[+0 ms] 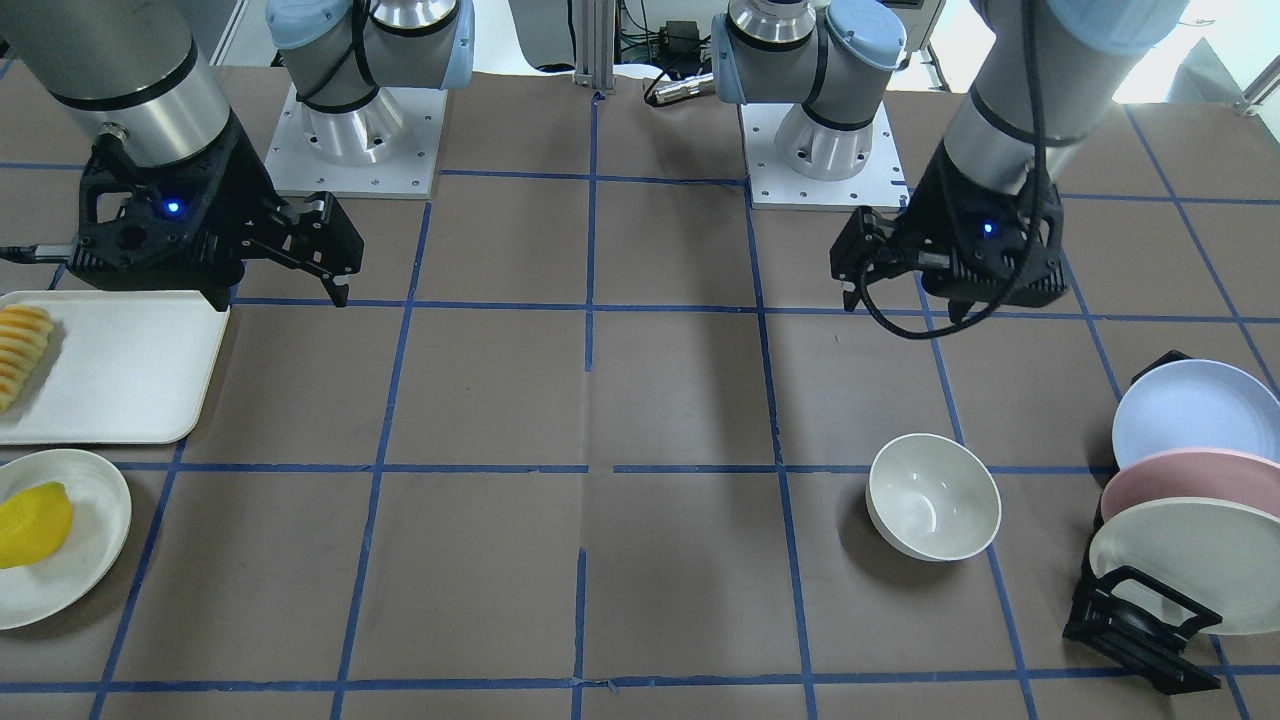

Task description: Place bowl and put lemon in it

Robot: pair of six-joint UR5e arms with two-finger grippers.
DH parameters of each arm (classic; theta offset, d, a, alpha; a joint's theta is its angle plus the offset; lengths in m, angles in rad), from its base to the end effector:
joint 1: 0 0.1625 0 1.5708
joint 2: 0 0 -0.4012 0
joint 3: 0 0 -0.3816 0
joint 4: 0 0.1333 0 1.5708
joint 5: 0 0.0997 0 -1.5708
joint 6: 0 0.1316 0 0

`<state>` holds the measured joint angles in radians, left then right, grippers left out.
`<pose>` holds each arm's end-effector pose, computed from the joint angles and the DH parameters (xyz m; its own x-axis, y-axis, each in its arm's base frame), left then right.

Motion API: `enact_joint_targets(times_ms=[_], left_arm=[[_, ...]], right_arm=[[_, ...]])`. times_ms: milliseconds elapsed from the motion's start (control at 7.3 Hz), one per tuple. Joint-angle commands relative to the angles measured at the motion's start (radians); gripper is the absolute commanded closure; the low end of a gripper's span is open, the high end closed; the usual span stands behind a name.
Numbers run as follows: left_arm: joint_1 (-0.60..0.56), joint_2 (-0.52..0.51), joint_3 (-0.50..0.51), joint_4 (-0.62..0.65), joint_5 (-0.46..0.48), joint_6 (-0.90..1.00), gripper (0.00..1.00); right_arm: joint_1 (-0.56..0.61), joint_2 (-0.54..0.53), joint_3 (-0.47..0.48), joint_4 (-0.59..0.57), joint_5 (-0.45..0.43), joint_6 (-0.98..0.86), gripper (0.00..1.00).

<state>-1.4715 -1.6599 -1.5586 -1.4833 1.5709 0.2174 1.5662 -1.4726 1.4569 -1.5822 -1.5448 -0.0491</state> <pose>-0.0814 -0.5279 0.4023 -0.9930 0.1178 -0.0024 0.1178 0.9930 -0.0103 0.1343 -0.5247 0.4390 -0.9987 -0.0452 -0.0246 -0.0445 0.9986 -0.0283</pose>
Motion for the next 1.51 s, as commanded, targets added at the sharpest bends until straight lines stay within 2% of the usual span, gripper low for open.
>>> enact_joint_targets(times_ms=[0,137,274,548,822,959,1096,1233,1370], left_arm=[[0.126,-0.148,-0.021,0.134,0.008,0.12,0.0],[0.146,-0.222,-0.065,0.267,0.012,0.135,0.0],[0.164,-0.266,-0.113,0.341,0.011,0.138,0.0],[0.2,-0.346,-0.129,0.449,0.011,0.228,0.0],[0.212,-0.366,-0.135,0.454,0.0,0.232,0.0],[0.258,-0.379,-0.149,0.453,-0.003,0.238,0.0],[0.267,-0.385,-0.153,0.454,-0.012,0.229,0.21],[0.269,-0.389,-0.152,0.454,-0.034,0.23,0.51],[0.267,-0.394,-0.153,0.451,-0.035,0.229,0.78]], right_arm=[[0.0,-0.001,0.003,-0.001,0.0,0.002,0.0],[-0.003,0.003,0.009,-0.005,0.0,-0.005,0.0],[-0.02,0.021,-0.012,-0.01,-0.003,-0.002,0.0],[-0.148,0.051,-0.067,0.036,-0.011,-0.017,0.0],[-0.266,0.073,-0.06,0.019,-0.018,-0.017,0.0],[-0.36,0.104,-0.058,0.015,-0.017,-0.055,0.0],[-0.452,0.161,-0.046,-0.039,-0.02,-0.13,0.0],[-0.483,0.235,-0.047,-0.108,-0.023,-0.136,0.0],[-0.489,0.332,-0.046,-0.253,-0.024,-0.215,0.0]])
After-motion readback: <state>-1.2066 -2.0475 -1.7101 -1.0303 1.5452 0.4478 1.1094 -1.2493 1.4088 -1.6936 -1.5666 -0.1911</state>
